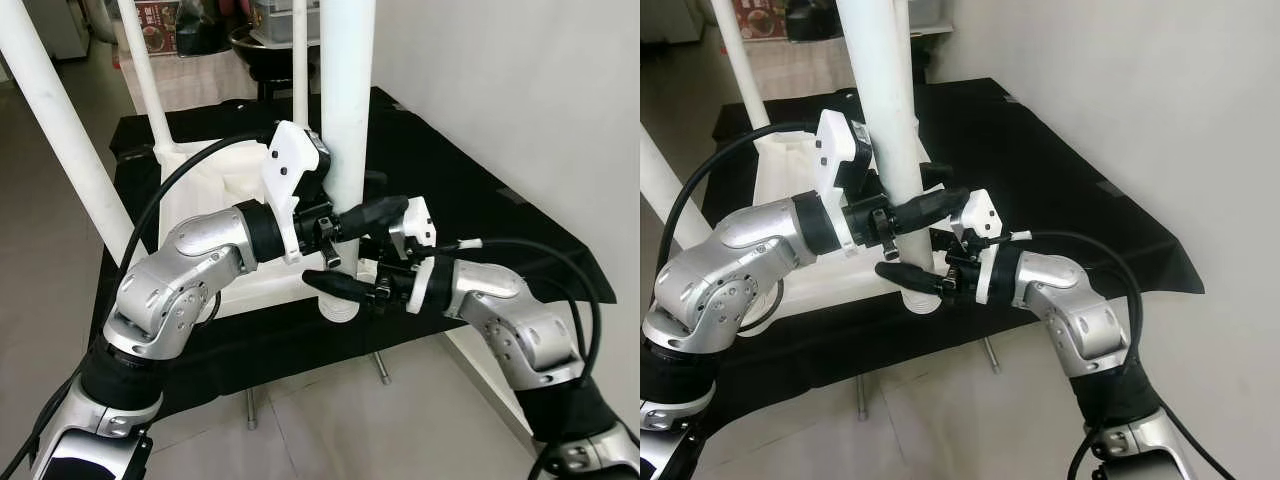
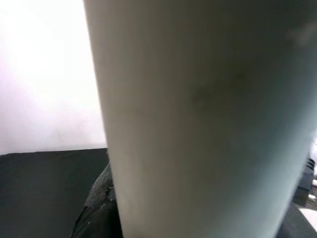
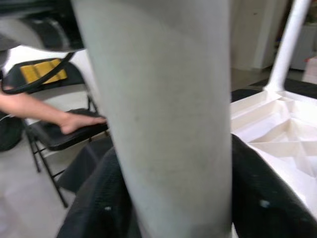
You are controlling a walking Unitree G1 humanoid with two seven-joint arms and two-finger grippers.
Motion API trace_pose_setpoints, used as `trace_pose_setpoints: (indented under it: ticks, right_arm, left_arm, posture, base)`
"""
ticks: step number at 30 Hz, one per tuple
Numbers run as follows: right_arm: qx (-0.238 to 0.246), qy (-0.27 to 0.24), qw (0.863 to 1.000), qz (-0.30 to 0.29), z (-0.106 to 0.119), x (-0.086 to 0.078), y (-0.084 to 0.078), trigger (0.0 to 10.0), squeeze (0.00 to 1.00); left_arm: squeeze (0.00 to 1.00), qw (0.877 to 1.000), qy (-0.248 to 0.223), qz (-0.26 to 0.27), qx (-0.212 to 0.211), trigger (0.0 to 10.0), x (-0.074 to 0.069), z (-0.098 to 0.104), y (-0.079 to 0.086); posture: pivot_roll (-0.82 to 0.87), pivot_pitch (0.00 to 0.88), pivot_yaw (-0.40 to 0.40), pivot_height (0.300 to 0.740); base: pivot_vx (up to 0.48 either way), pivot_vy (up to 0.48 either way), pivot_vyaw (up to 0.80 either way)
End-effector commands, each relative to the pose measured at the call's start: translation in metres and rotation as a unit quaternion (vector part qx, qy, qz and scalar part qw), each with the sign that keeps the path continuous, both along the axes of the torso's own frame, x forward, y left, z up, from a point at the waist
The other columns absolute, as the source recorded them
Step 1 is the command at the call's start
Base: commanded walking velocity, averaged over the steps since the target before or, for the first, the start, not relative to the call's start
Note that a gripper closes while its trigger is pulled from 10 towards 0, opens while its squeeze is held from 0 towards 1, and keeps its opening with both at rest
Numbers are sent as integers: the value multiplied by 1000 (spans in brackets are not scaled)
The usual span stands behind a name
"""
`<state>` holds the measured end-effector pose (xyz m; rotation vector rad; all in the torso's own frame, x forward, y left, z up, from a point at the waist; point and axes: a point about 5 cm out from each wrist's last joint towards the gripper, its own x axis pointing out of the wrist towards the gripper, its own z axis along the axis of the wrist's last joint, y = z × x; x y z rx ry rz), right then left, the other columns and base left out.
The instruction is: Building children table
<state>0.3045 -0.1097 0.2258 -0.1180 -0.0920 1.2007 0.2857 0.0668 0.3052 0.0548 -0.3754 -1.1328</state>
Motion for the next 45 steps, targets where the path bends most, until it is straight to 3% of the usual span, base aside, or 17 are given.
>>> trace_pose_setpoints:
  ticks: [1, 10, 11, 12, 13, 17, 21, 23, 24, 26, 28, 33, 34, 37, 39, 40, 45]
  right_arm:
    - [-12, 6, 1000, 14, -4, -1, 13, 0, 0]
    - [-21, 5, 1000, -4, -9, 1, 13, 0, 0]
    - [-21, 5, 1000, -8, -9, 2, 13, 0, 0]
    - [-21, 5, 1000, -8, -9, 2, 13, 0, 0]
    - [-21, 3, 1000, -15, -8, 4, 12, 0, 0]
    - [-19, 2, 999, -30, -7, 7, 11, 0, 0]
    - [-8, 3, 996, -89, -7, 19, 5, 0, 0]
    - [0, 4, 992, -129, -6, 29, 2, 0, 0]
    - [0, 4, 992, -129, -6, 29, 2, 0, 0]
    - [12, 5, 986, -167, -4, 38, 0, 0, 0]
    - [26, 7, 977, -211, -2, 45, -6, 0, 0]
    - [53, 10, 960, -276, 2, 56, -17, 0, 0]
    - [76, 10, 951, -299, 7, 60, -23, 0, 0]
    - [88, 10, 947, -308, 9, 61, -26, 0, 0]
    - [121, 12, 941, -317, 15, 64, -28, 0, 0]
    - [121, 12, 941, -317, 15, 64, -28, 0, 0]
    - [162, 9, 935, -314, 23, 66, -25, 0, 0]
  left_arm:
    - [0, 1000, -16, -23, -9, 0, -6, 7, -9]
    - [0, 999, -17, -15, -33, 0, -4, 11, -9]
    - [31, 999, -15, -9, -40, 4118, -3, 12, -7]
    - [31, 999, -15, -9, -40, 4118, -3, 12, -7]
    - [1000, 999, -10, -7, -53, 10000, -2, 14, -4]
    - [1000, 997, -3, 3, -74, 10000, 0, 17, 2]
    - [1000, 984, 10, 80, -159, 10000, 13, 30, 39]
    - [1000, 969, 22, 142, -202, 10000, 22, 31, 64]
    - [1000, 969, 22, 142, -202, 10000, 22, 31, 64]
    - [1000, 953, 29, 196, -229, 10000, 25, 29, 86]
    - [1000, 939, 31, 245, -240, 10000, 26, 22, 102]
    - [1000, 927, 57, 294, -225, 10000, 26, -2, 113]
    - [0, 926, 72, 310, -202, 10000, 24, -19, 111]
    - [0, 926, 77, 316, -190, 10000, 22, -27, 109]
    - [0, 927, 105, 319, -164, 10000, 12, -53, 101]
    - [0, 927, 105, 319, -164, 10000, 12, -53, 101]
    - [0, 925, 157, 321, -130, 10000, -5, -92, 87]
  posture:
    - [-80, 55, -26, 740]
    - [-80, 60, -22, 740]
    - [-80, 60, -22, 740]
    - [-80, 60, -22, 740]
    - [-85, 64, -21, 740]
    - [-88, 72, -20, 740]
    - [-82, 76, -23, 740]
    - [-78, 74, -26, 740]
    - [-78, 74, -26, 740]
    - [-75, 75, -24, 740]
    - [-77, 70, -23, 740]
    - [-85, 72, -25, 740]
    - [-84, 69, -26, 740]
    - [-84, 69, -26, 740]
    - [-82, 66, -33, 740]
    - [-82, 66, -33, 740]
    - [-77, 58, -42, 740]
  base:
    - [0, 0, 0]
    - [0, 0, 0]
    - [0, 0, 0]
    - [0, 0, 0]
    - [0, 0, 0]
    - [0, 0, 0]
    - [0, 0, 0]
    - [0, 0, 0]
    - [0, 0, 0]
    - [0, 0, 0]
    - [0, 0, 0]
    - [0, 0, 0]
    - [0, 0, 0]
    - [0, 0, 0]
    - [0, 0, 0]
    - [0, 0, 0]
    - [0, 0, 0]
